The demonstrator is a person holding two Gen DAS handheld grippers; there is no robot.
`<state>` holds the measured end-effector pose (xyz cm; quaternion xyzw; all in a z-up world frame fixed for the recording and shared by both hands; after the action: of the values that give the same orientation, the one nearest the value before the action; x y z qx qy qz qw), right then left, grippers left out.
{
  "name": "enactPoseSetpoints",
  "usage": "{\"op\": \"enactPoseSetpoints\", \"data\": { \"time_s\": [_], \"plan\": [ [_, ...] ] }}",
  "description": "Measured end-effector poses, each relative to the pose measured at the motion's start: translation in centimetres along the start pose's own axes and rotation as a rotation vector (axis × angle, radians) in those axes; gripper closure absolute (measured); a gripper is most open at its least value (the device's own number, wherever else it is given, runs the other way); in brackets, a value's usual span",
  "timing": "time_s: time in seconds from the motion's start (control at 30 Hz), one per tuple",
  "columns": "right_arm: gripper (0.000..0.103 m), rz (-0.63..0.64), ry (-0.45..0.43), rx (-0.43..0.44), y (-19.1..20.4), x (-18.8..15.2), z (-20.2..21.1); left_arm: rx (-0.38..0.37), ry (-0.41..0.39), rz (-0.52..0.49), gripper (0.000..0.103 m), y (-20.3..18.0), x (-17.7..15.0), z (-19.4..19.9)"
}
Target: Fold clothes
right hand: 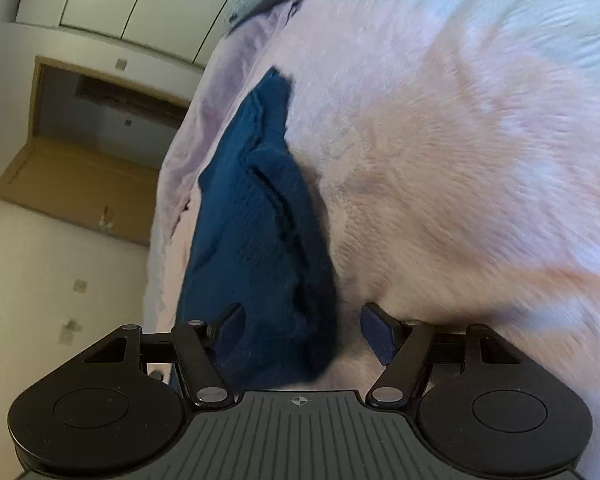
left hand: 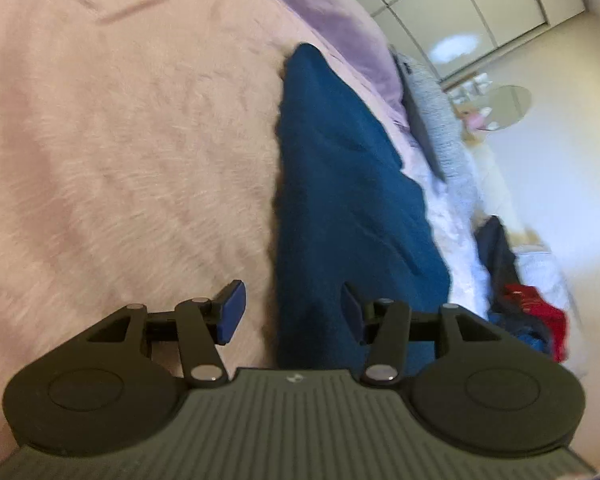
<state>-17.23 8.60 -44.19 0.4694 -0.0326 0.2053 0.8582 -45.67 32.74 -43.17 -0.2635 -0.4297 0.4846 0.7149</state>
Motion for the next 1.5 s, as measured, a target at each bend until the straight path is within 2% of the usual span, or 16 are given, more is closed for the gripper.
{"op": "enactPoseSetpoints", "data": {
  "time_s": [0.03,0.1,0.13,0.23,0.27,0.33,0.37,0.57,0.67,0.77,1.03,1.13,1.23,1.3,1.4,1.5],
  "plan": [
    [0.036,0.007,0.018,0.016,0.1,0.3,-0.6,-0.031,0.023,0.007,0.056,0.0,0.1,-0.7],
    [0.047,0.029,0.053,0.044,0.4,0.9,-1.6,-0.078,0.061,0.014,0.058,-0.2,0.0,-1.9],
    [0.059,0.027,0.070,0.053,0.3,1.1,-2.0,-0.084,0.079,0.010,0.062,-0.2,0.0,-2.5],
    [0.064,0.002,0.115,0.099,0.1,1.5,-2.6,-0.107,0.109,-0.012,0.074,-0.3,-0.4,-3.0],
    [0.068,0.003,0.125,0.107,0.1,1.6,-2.7,-0.115,0.119,-0.019,0.083,-0.3,-0.5,-3.1],
    [0.079,0.006,0.141,0.117,-0.1,1.6,-2.5,-0.131,0.139,-0.034,0.093,-0.4,-0.7,-3.5],
    [0.084,0.007,0.146,0.128,-0.1,1.5,-2.3,-0.139,0.148,-0.041,0.094,-0.4,-0.8,-3.6],
    [0.090,0.050,0.114,0.172,1.5,1.8,1.0,-0.161,0.078,-0.178,0.096,-3.4,-0.9,-0.9],
    [0.090,0.069,0.103,0.182,2.6,1.3,3.0,-0.174,0.069,-0.192,0.096,-4.6,-1.6,0.7],
    [0.090,0.079,0.105,0.175,2.9,-0.2,5.1,-0.184,0.066,-0.190,0.096,-5.2,-3.9,2.8],
    [0.090,0.016,0.157,0.156,0.4,-8.8,12.4,-0.224,0.040,-0.033,0.096,-3.6,-14.9,11.4],
    [0.090,-0.019,0.196,0.150,0.1,-11.4,14.5,-0.231,0.036,0.021,0.096,-3.2,-17.3,13.6],
    [0.089,-0.025,0.219,0.138,0.6,-11.6,15.5,-0.252,0.031,0.039,0.096,-4.0,-16.8,14.6],
    [0.089,-0.006,0.224,0.146,2.4,-10.4,15.4,-0.282,0.036,0.044,0.096,-5.4,-14.5,14.2],
    [0.088,0.021,0.238,0.163,5.5,-7.3,15.1,-0.329,0.044,0.052,0.095,-7.6,-10.7,13.5],
    [0.087,-0.025,0.250,0.193,8.2,-3.1,14.0,-0.367,0.058,0.101,0.095,-9.1,-6.0,11.9]
  ]
}}
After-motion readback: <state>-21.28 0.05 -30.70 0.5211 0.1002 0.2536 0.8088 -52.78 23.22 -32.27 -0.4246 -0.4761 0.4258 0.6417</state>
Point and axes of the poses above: each gripper's, at about its wrist camera, not at the fingertips, and z roughly against the way its jaws point, y to its left, x to its top, the point moved 9 cm from there along -z, roughly the way its jaws point, and after that the axes turned 7 degrees about -x, right-handed, at the moved point
